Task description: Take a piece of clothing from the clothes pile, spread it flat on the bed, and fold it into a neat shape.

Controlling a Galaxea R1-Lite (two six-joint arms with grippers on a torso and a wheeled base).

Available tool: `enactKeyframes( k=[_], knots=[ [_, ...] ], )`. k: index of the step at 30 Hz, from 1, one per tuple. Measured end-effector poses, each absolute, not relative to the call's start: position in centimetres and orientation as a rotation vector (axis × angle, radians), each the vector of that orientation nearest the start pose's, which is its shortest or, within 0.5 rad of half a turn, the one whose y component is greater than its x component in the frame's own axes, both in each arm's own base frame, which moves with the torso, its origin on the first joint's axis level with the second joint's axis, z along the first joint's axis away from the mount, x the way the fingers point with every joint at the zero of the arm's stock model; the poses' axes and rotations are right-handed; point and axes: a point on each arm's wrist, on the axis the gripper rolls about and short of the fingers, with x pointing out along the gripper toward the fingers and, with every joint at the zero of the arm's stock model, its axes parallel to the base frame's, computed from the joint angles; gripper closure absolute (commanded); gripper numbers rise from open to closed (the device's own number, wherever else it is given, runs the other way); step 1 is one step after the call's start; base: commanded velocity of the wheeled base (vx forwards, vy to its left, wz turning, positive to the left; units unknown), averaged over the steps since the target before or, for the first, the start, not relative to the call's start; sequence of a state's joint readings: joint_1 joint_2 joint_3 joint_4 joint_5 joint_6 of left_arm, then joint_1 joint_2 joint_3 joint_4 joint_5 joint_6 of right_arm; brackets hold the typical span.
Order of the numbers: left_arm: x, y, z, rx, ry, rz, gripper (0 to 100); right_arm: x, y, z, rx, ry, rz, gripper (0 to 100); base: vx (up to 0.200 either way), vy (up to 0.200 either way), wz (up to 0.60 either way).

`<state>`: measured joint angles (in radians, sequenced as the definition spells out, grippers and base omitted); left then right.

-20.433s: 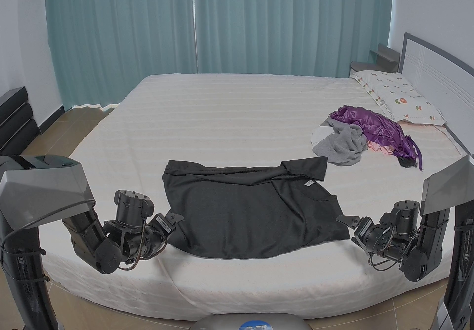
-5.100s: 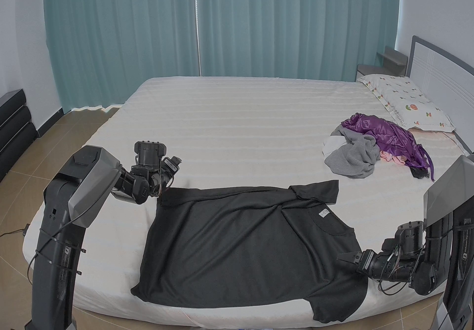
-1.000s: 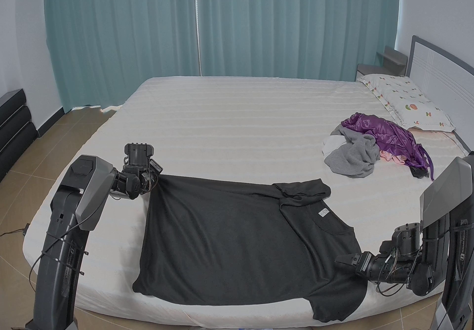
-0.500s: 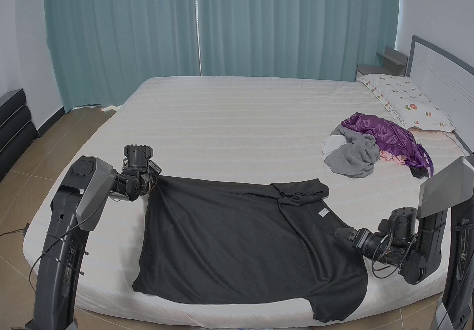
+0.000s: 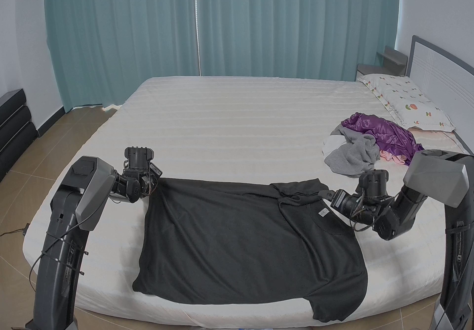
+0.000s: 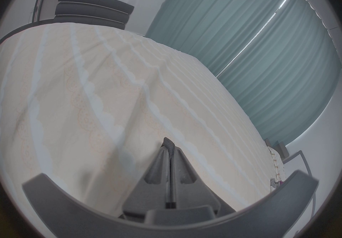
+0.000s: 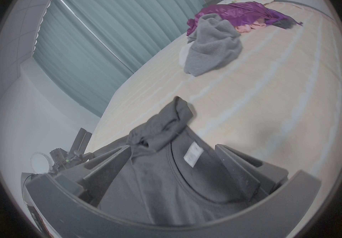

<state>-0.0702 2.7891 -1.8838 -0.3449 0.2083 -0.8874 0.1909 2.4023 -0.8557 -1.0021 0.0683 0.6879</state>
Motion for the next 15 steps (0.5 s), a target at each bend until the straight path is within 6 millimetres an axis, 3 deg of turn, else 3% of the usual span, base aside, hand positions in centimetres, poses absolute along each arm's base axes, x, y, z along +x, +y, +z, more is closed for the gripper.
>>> enactKeyframes(
  k=[7,15],
  knots=[
    [53.2,-3.3,-4.4,-0.782,0.466,0.373,100,43.2,8.7,-1.9,0.527,0.57,0.067,0,0.0,0.0,0.0],
    [53.1,-3.4,-4.4,-0.779,0.471,0.373,100,46.4,9.6,-3.6,0.417,0.567,0.084,0,0.0,0.0,0.0]
  ],
)
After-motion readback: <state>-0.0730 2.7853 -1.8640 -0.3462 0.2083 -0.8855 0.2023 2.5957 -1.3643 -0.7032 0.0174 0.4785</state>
